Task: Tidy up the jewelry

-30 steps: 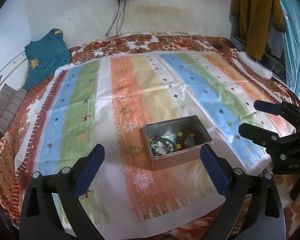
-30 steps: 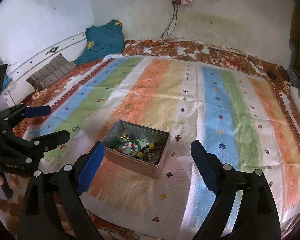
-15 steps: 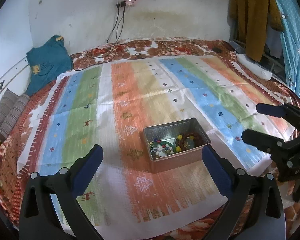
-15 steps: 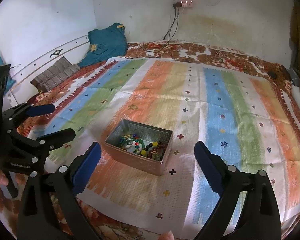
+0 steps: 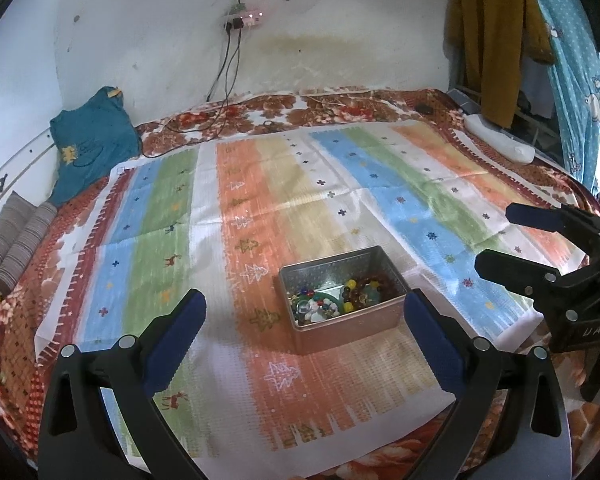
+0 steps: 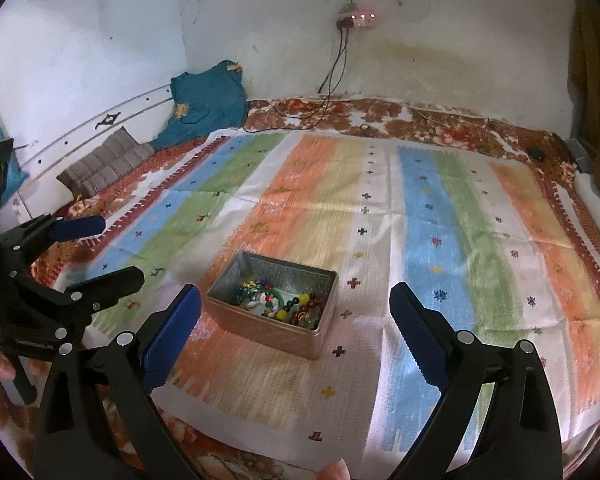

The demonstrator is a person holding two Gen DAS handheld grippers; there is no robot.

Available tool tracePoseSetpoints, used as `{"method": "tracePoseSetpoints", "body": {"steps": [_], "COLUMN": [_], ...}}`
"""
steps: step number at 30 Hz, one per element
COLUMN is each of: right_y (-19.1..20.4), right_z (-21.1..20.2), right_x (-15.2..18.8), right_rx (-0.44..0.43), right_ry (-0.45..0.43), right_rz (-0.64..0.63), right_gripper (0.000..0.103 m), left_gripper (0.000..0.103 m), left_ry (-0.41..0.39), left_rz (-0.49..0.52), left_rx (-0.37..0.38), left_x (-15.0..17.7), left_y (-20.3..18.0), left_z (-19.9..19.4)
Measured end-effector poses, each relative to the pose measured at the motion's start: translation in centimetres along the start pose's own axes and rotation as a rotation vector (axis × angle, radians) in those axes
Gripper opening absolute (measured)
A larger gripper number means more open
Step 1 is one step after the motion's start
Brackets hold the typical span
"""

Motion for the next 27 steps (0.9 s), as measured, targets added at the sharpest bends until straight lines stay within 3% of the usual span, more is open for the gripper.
{"method": "tracePoseSetpoints", "body": {"steps": [16, 27], "right_y": [0.75, 0.69], "right_z": [0.12, 0.27], "right_x": [0.38, 0.43], "right_rx": [-0.006, -0.012], "right_ry": [0.009, 0.017], "right_rz": [-0.033, -0.035], "right_gripper": [0.096, 0.097], "left_gripper": [0.097, 0.097], "left_ry": [0.000, 0.004], "left_rz": [0.028, 0.013], "left_rx": [-0.040, -0.028], "left_x": [-0.13, 0.03], "left_y": [-0.26, -0.08], "left_z": [0.00, 0.20]}}
Point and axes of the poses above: each gripper's, at about its wrist camera, not at the fingertips, and z roughly the way its jaws point, y to its left, x to its underside, the point moved 4 cm from there along z, roughly the way its jaws point, and after that the axes turned 1 degree about x, right-handed, at the moved point
